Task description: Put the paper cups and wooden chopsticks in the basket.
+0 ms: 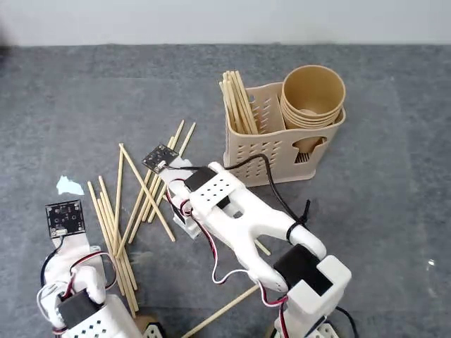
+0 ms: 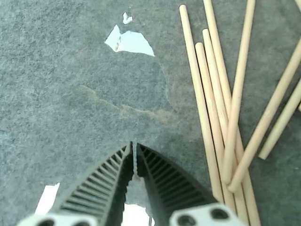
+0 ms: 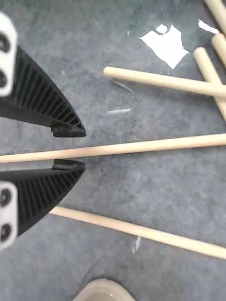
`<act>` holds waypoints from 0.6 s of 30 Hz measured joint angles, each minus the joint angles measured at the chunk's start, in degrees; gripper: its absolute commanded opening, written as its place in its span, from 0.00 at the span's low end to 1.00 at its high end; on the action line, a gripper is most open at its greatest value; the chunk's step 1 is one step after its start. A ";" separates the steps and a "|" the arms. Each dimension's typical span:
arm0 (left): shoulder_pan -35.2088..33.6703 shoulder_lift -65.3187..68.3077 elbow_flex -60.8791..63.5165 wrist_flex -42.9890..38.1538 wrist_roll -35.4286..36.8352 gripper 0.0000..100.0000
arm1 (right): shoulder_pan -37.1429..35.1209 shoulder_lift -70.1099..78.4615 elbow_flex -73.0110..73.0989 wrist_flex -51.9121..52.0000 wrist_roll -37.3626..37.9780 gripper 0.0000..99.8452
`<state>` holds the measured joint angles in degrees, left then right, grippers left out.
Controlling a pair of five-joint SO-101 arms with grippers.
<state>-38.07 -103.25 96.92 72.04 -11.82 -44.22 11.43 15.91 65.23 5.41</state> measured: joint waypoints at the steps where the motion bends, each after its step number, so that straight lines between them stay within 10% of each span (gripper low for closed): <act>1: 0.00 0.00 0.00 0.00 0.00 0.01 | 0.00 0.09 0.00 0.00 0.00 0.14; 18: 0.00 0.00 0.00 0.00 0.00 0.01 | 0.00 0.09 -0.09 2.29 0.09 0.38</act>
<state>-38.07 -103.25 96.92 72.04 -11.82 -44.22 11.52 15.82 67.52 5.49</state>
